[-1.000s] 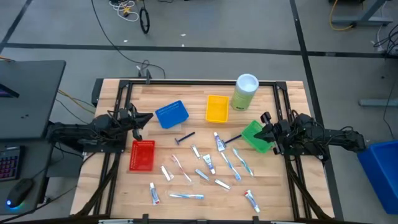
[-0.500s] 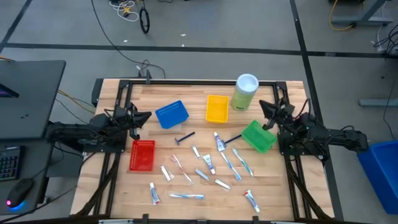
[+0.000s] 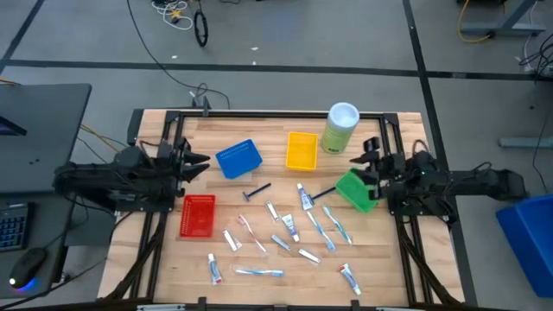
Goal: Pick & Place Travel size toiletries
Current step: Put the white toothpaste into the red basket
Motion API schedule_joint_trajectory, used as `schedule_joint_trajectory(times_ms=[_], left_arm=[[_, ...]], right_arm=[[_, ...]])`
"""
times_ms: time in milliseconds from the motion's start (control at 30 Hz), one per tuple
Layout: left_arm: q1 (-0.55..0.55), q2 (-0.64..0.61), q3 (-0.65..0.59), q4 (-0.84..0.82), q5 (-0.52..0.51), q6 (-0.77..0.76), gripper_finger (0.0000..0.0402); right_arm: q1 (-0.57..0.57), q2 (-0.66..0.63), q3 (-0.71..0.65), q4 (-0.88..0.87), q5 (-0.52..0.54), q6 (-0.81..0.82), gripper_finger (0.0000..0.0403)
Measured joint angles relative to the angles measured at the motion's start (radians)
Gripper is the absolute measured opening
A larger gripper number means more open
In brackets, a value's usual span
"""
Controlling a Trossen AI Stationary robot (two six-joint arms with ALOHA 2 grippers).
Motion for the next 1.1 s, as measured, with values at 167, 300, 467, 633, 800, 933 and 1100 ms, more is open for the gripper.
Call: schedule_joint_trajectory(times_ms=[167, 300, 467, 633, 800, 933, 1100], left_arm=[[-0.017, 0.181, 0.210, -0.279, 0.028, -0.014, 0.0142], [-0.055, 0.349, 0.360, -0.468, 0.043, 0.029, 0.0140], [-0.123, 0.540, 0.492, -0.681, -0.005, 0.044, 0.0138], [-0.230, 0.667, 0.518, -0.711, -0.004, 0.093, 0.0138], [-0.360, 0.764, 0.518, -0.711, -0.004, 0.075, 0.0144], [-0.475, 0.838, 0.518, -0.685, 0.032, 0.026, 0.0155], [-0.614, 0.952, 0.518, -0.632, 0.025, -0.013, 0.0173]], right_arm=[[0.026, 0.247, 0.123, -0.006, -0.006, -0.028, 0.0164], [0.025, 0.410, 0.201, -0.008, -0.005, -0.059, 0.0175], [0.025, 0.542, 0.286, -0.006, -0.005, -0.067, 0.0187], [0.025, 0.604, 0.341, -0.006, -0.005, -0.067, 0.0196], [0.026, 0.610, 0.359, -0.005, -0.006, -0.043, 0.0199], [0.030, 0.610, 0.359, 0.009, -0.005, -0.034, 0.0194], [0.043, 0.610, 0.360, 0.041, -0.005, -0.041, 0.0184]])
